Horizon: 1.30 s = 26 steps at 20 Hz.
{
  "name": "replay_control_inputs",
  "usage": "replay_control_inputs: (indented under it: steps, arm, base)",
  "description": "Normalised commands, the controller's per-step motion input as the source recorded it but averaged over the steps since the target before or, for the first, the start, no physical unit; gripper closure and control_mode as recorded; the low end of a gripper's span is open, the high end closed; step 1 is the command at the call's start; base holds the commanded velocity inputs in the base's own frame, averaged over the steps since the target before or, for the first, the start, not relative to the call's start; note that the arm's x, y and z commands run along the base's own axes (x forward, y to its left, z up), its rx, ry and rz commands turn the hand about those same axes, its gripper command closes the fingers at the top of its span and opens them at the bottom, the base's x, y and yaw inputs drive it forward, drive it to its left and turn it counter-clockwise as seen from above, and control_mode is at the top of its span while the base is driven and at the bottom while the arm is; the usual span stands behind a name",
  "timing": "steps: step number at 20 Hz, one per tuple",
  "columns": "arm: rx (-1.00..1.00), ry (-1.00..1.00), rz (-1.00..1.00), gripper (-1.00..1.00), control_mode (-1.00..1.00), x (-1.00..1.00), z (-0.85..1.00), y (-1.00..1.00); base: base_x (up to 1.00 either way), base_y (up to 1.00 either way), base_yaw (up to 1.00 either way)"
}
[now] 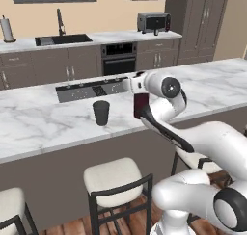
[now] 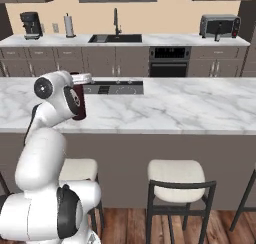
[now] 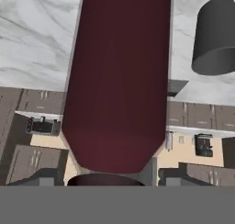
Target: There is a wine glass and glass cup on the dining counter. Place the wine bottle next to the wine glass and the juice bottle next to the glass cup.
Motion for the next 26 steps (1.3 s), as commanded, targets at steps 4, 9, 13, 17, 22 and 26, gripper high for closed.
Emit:
replay_control_inputs:
  steps: [4, 9, 13, 17, 22, 26]
  arm:
    - [0.06, 0.04, 0.27, 1.0, -1.0, 0.73, -0.34, 0.0]
    - [0.03, 0.05, 0.05, 1.0, -1.0, 0.25, -0.02, 0.26]
    - [0.0, 0.06, 0.0, 1.0, -1.0, 0.07, -0.05, 0.47]
    - [0.0, 0.06, 0.0, 1.0, -1.0, 0.16, -0.06, 0.42]
    - [0.0, 0.01, 0.0, 1.0, -1.0, 0.22, -0.26, 0.07]
    - [0.0, 0.0, 0.03, 1.0, -1.0, 0.06, -0.29, 0.0]
  base:
    - [0.0, 0.0, 0.0]
    - [0.0, 0.0, 0.0]
    - [0.0, 0.0, 0.0]
    - [0.0, 0.0, 0.0]
    - [0.0, 0.0, 0.0]
    - [0.0, 0.0, 0.0]
